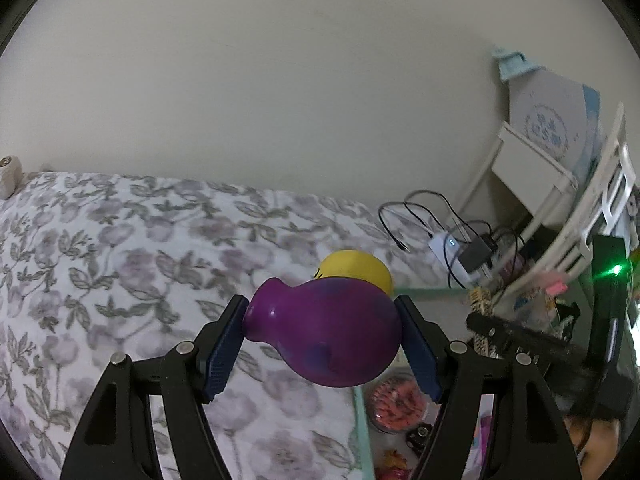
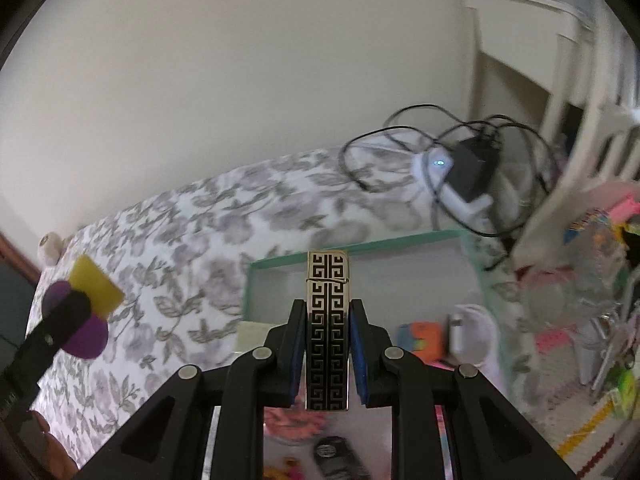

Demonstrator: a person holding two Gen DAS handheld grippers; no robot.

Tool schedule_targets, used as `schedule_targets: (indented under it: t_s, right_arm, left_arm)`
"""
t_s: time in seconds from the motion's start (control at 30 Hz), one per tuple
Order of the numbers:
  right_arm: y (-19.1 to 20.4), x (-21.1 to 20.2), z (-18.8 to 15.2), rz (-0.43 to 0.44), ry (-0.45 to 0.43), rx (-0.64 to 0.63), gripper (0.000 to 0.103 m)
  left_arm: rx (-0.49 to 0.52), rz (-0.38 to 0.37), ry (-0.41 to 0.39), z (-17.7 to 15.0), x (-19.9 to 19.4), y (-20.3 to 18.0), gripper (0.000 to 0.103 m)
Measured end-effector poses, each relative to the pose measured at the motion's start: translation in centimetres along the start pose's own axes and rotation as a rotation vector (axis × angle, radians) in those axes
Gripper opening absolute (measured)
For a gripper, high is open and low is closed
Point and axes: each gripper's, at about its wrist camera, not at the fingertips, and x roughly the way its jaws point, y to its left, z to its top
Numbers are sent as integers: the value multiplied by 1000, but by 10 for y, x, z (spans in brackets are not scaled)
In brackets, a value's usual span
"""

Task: Organize rigid objects
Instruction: 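Carry the purple toy and gold bar over the teal box with both grippers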

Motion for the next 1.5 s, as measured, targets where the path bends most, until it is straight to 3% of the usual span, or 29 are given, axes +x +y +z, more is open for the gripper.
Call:
schedule_targets:
  t_s: [0.4, 0.67, 1.23, 1.5]
  right_arm:
    - [-58, -11, 3, -45, -33, 108, 22]
    - [-56, 4, -2, -32, 1, 91, 22]
    - [-46, 55, -22, -14, 147, 72, 22]
    - [-46, 58, -23, -10, 164, 73, 23]
  left_arm:
    - [128, -38, 53, -22, 22, -59, 75]
    - [206, -30, 110, -43, 46, -84, 75]
    - [240, -33, 211, -66, 77, -93, 75]
    - [272, -17, 205, -68, 78, -98, 75]
